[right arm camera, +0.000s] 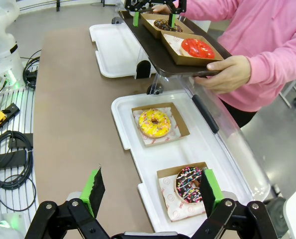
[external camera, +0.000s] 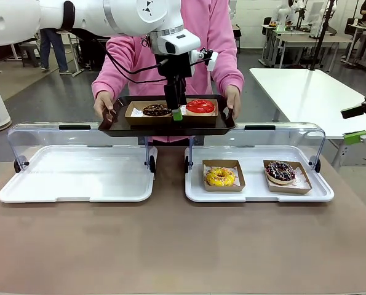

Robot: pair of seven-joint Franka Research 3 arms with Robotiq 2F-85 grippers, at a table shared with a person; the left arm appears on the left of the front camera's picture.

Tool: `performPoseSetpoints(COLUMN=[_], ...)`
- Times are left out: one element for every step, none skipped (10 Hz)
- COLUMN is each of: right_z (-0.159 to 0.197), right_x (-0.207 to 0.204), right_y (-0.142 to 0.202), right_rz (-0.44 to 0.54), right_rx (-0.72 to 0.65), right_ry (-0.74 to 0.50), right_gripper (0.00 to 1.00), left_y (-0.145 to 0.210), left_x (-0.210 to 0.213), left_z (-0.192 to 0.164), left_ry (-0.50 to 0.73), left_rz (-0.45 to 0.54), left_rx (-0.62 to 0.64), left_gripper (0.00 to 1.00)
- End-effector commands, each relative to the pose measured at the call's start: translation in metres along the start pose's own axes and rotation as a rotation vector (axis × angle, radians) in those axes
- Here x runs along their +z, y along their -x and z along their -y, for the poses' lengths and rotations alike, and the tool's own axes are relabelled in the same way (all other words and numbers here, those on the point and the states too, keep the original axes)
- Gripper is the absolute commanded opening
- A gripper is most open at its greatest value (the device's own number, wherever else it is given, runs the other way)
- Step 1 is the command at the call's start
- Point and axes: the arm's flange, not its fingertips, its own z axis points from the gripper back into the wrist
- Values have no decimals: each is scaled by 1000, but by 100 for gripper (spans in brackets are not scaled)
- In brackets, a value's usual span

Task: Provide the desired donut to the person.
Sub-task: Place the picked Paper togo box onto the Handle tray extended by the person.

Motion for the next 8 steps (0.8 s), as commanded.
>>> performPoseSetpoints(right_z=[2, 2, 2, 2, 2, 2, 2, 2], right_x=[-2, -2, -2, -2, -2, -2, -2, -2], right_y=[1, 1, 1, 1, 1, 1, 1, 1], right_rz=[20, 20, 20, 20, 20, 20, 20, 20], right_rx=[11, 11, 11, 11, 11, 11, 11, 11], right_ry=[2, 2, 2, 2, 2, 2, 2, 2], right_gripper=[100, 100, 100, 100, 100, 100, 100, 100], left_y=[1, 1, 1, 1, 1, 1, 1, 0], left_x=[1, 1, 1, 1, 1, 1, 1, 0], left_z=[-1, -1, -1, -1, -1, -1, -1, 0], left_ry=[-11, -11, -11, -11, -11, -11, -11, 0], left_rz=[-13, -13, -13, -13, -13, -13, -13, 0], left_rx=[-4, -4, -4, -4, -4, -4, -4, 0], left_gripper=[100, 100, 100, 100, 100, 100, 100, 100])
